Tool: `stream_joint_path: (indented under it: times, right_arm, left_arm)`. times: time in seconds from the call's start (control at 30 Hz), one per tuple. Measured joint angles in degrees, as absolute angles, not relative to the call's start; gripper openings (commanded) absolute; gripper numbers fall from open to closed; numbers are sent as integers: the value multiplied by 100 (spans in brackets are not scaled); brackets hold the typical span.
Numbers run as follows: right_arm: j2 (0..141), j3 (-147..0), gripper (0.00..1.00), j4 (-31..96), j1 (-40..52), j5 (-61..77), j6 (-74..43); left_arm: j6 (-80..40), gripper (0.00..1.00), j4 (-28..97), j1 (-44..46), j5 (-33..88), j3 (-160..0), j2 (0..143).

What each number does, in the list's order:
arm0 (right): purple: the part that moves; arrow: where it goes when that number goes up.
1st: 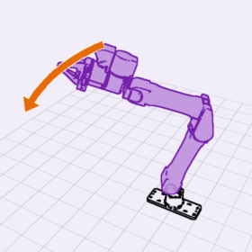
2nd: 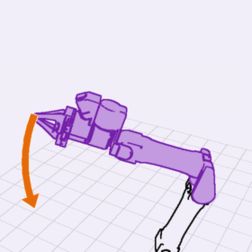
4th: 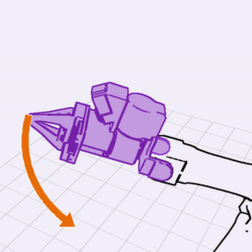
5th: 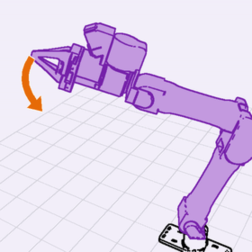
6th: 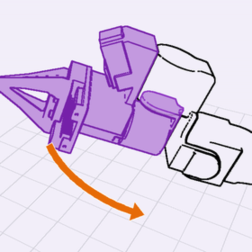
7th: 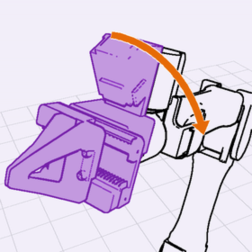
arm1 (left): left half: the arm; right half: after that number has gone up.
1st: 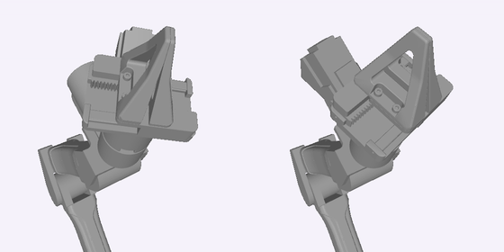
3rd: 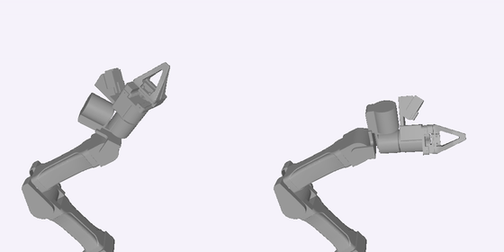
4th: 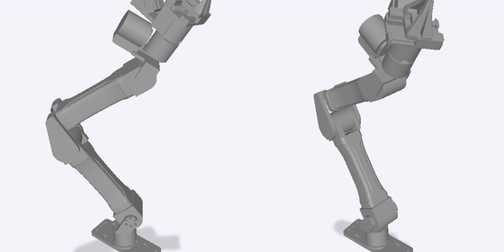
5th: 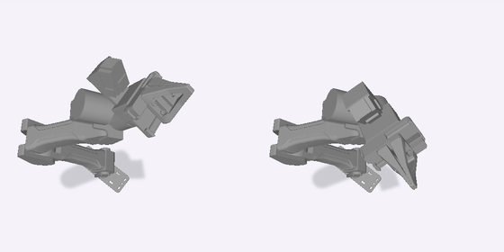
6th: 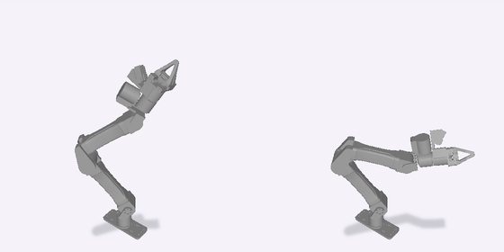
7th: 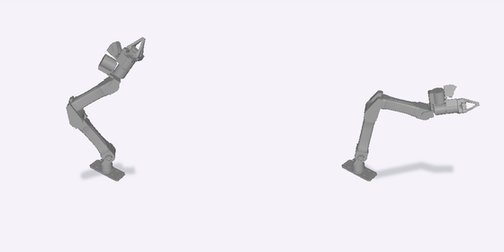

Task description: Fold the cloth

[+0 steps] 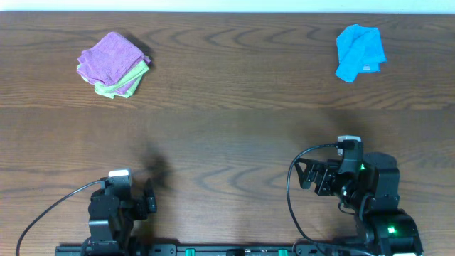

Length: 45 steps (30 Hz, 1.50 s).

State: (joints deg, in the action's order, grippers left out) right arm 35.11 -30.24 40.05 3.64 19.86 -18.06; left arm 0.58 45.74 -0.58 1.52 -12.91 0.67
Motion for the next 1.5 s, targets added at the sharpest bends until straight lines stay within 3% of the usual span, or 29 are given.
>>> stream_joint_path:
  times: [1.03,1.5]
  right_arm:
    - [3441,-3024,99,4003,364,1833,-1806]
    - [1754,-1516,99,3474,364,1118,-521]
  left_arm:
    - [327,95,4556,-58,176,-1278,67]
    - [329,95,4556,-54,174,-1273,62]
